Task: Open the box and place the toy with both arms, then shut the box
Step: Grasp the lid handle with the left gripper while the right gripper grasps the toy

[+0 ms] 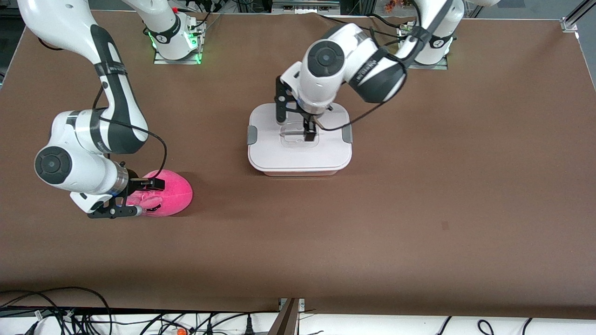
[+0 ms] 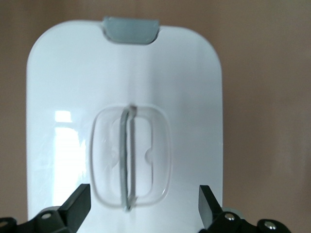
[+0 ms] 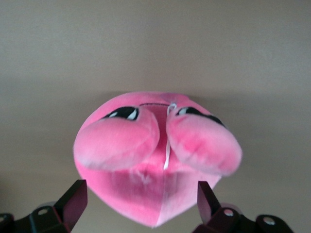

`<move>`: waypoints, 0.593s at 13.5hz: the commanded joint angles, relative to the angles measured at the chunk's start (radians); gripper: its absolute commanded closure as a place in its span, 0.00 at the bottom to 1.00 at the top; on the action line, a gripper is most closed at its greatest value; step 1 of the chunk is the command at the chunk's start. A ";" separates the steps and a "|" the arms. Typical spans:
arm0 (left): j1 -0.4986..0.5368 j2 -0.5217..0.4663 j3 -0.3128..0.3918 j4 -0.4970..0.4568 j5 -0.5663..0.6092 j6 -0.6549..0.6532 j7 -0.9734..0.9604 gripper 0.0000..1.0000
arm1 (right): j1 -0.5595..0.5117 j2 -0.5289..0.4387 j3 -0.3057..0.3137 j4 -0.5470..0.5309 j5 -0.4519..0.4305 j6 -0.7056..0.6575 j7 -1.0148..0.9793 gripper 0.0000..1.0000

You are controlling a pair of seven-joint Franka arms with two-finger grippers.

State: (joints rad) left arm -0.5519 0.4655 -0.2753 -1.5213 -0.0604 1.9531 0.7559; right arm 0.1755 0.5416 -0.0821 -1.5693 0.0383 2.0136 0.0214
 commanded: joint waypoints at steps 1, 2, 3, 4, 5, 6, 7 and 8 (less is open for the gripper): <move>0.015 0.022 0.007 0.015 -0.016 0.042 0.062 0.06 | 0.004 0.015 -0.001 -0.005 0.009 0.042 -0.009 0.00; 0.009 0.031 0.007 0.010 -0.016 0.074 0.063 0.11 | 0.002 0.026 -0.002 -0.008 0.009 0.053 -0.012 0.01; 0.004 0.044 0.007 0.009 -0.013 0.084 0.063 0.23 | 0.002 0.029 -0.002 -0.014 0.009 0.059 -0.014 0.07; 0.004 0.057 0.007 0.009 -0.009 0.084 0.063 0.42 | 0.001 0.029 -0.002 -0.021 0.009 0.065 -0.017 0.15; 0.004 0.064 0.007 0.009 -0.009 0.084 0.063 0.52 | -0.001 0.029 -0.002 -0.027 0.009 0.068 -0.017 0.29; 0.004 0.083 0.007 0.009 -0.015 0.087 0.063 0.53 | -0.007 0.029 -0.002 -0.028 0.009 0.068 -0.018 0.45; 0.004 0.091 0.007 0.013 -0.015 0.098 0.063 0.59 | -0.010 0.029 -0.002 -0.028 0.009 0.066 -0.020 0.64; 0.004 0.091 0.007 0.010 -0.016 0.116 0.062 0.79 | -0.016 0.029 -0.002 -0.028 0.009 0.066 -0.033 0.79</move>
State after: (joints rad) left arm -0.5479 0.5442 -0.2675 -1.5227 -0.0604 2.0446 0.7922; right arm 0.1715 0.5780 -0.0851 -1.5792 0.0383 2.0686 0.0181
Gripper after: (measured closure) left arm 0.555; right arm 0.458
